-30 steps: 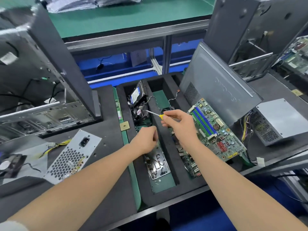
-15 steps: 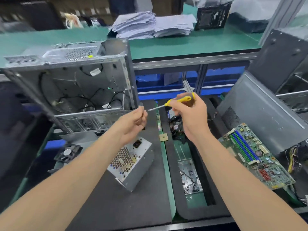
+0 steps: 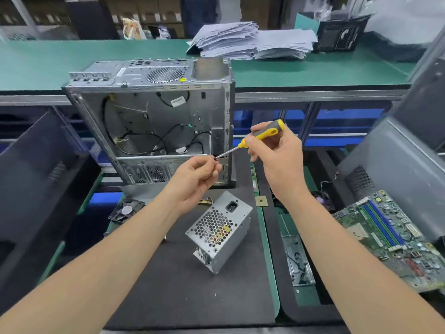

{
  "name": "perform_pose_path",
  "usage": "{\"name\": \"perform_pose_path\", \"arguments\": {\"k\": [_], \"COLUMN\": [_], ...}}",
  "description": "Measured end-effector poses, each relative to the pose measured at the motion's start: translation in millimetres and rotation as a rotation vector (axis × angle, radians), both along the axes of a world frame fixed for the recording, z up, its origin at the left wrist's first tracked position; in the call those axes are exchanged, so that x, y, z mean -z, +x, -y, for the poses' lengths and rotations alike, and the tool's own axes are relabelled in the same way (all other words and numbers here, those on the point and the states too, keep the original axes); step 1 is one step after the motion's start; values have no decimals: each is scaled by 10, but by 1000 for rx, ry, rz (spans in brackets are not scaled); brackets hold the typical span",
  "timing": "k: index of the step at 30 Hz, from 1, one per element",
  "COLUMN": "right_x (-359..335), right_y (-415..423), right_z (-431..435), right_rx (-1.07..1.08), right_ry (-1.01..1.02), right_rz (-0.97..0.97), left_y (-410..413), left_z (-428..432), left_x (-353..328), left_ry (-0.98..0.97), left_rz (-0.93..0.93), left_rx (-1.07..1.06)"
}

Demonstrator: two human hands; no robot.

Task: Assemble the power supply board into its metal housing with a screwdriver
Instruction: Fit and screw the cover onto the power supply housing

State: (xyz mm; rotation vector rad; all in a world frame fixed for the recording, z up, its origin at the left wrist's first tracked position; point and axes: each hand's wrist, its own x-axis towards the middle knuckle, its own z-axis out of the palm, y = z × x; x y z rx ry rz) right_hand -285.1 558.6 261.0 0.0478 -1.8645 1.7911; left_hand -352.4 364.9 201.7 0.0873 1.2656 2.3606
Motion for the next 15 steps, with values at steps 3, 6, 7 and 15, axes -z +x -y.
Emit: {"name": "perform_pose_path", "arguments": {"k": [3,6,7,15], "right_x": [-8,-3,-1,-14], "right_y": [-1,12,19,87], "right_z": [42,62,63,60], "right_rx": [3,15,20,69], "right_ry": [24,72,92,103], "right_rz": [2,20,22,5], "left_y": [-8,-14,-16,22], "left_z": [41,65,71,-5], "left_x": [-4,16,22,26], "left_ry": [10,-24,-35,-33], "left_rz": [-1,-41,-59,-68], "left_rx": [6,11,6,-7]}}
